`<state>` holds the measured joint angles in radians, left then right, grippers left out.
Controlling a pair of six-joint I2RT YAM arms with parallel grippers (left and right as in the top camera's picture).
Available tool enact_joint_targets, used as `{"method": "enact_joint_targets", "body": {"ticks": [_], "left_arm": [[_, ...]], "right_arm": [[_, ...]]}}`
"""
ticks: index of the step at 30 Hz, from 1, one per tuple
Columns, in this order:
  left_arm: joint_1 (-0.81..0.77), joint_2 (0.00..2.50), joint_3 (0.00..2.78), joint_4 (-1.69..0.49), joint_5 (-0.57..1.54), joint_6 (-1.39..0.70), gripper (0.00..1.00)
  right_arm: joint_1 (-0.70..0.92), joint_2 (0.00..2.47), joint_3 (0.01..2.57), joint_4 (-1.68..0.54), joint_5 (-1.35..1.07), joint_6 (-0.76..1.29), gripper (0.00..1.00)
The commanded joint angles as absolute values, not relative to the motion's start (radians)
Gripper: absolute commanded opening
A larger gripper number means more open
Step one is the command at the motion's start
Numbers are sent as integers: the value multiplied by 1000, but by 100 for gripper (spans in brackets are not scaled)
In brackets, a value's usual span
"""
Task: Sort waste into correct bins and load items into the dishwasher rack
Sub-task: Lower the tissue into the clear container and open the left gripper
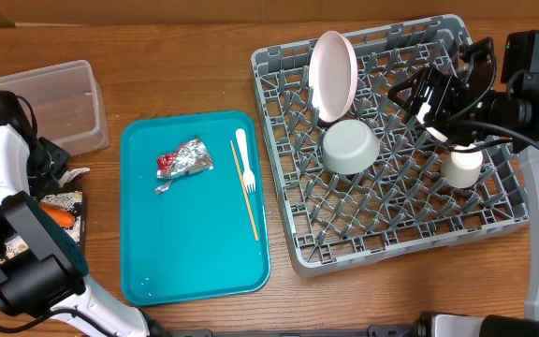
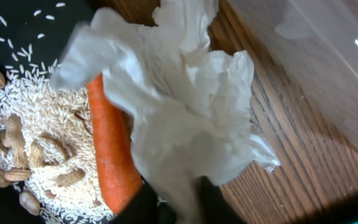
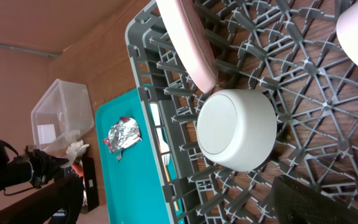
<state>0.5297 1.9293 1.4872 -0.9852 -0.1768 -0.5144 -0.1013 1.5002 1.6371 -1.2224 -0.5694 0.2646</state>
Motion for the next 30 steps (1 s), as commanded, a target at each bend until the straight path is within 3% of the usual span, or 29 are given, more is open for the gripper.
{"method": "enact_joint_targets", "body": {"ticks": [1,17,30], "left_arm": [[522,1914,1494,-998,-191,-513,4],[525,1769,1775,-1254,-74,-609,4],[529,1747,1813,-988,-69,-628,4]], "right_arm": [[-99,1497,1642,-1217,-565,258,100],[-99,1497,1642,-1217,-565,258,100],[-99,1497,1642,-1217,-565,258,100]]}}
